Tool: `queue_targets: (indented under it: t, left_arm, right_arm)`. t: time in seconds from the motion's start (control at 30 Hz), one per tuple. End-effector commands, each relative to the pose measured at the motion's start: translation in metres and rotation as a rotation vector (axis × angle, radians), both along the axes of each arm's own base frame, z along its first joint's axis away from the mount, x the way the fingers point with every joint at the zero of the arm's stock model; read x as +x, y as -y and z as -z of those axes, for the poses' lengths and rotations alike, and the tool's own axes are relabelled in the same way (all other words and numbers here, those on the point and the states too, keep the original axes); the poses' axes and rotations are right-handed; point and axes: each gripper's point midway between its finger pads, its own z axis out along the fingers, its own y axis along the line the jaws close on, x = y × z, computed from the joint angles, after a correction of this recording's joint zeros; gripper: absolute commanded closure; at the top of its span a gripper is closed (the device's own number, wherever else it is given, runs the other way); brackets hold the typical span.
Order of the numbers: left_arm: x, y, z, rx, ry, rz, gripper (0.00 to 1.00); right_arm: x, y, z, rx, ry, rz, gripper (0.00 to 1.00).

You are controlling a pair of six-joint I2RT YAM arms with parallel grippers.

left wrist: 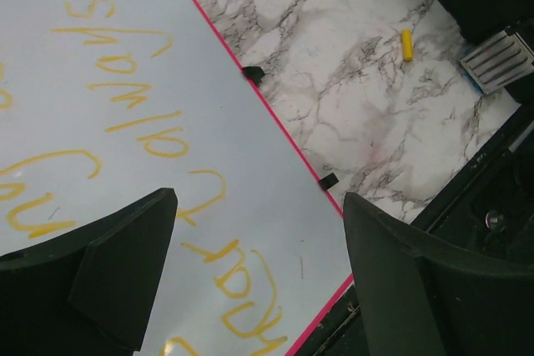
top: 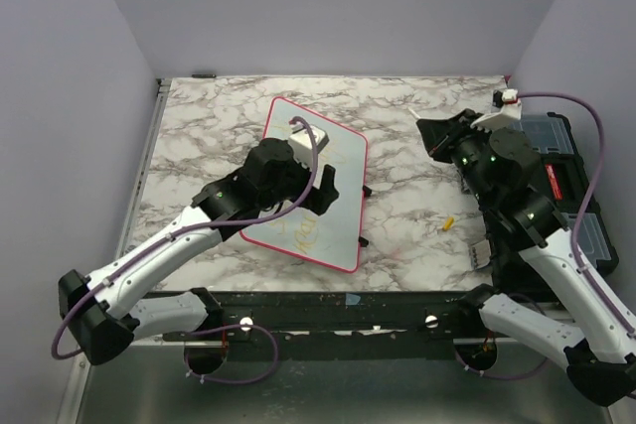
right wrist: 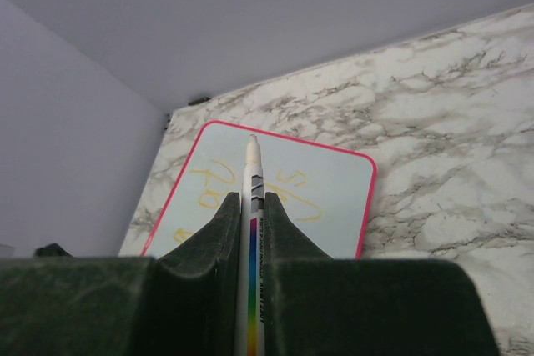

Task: Write a sentence on the whiteboard
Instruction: Pick up the pen cap from the center of the board.

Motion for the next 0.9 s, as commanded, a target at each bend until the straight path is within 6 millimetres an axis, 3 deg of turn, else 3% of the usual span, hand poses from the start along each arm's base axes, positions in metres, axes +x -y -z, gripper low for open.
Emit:
queue_targets:
  t: [0.0, 0.2, 0.5, 0.67, 0.87]
  left_arm:
    - [0.011, 0.045, -0.019, -0.069, 0.072, 0.006, 0.19]
    - [0.011, 0.109, -0.004, -0.039, 0.062, 0.069, 0.26]
    - [0.002, 0.201, 0.034, 0.036, 0.027, 0.158, 0.31]
    - [-0.003, 0.237, 0.058, 0.064, 0.001, 0.202, 0.33]
    - [-0.007, 0.266, 0.086, 0.076, -0.046, 0.238, 0.34]
  right_arm:
    - [-0.007, 0.017, -0.025, -0.016, 0.029, 0.058, 0.99]
    - [-0.015, 0.024, -0.054, 0.018, 0.080, 0.069, 0.99]
    - [-0.022, 0.034, -0.088, 0.062, 0.144, 0.100, 0.99]
    - [-0.027, 0.037, -0.101, 0.089, 0.173, 0.099, 0.99]
    - [-0.030, 0.034, -0.100, 0.105, 0.167, 0.078, 0.99]
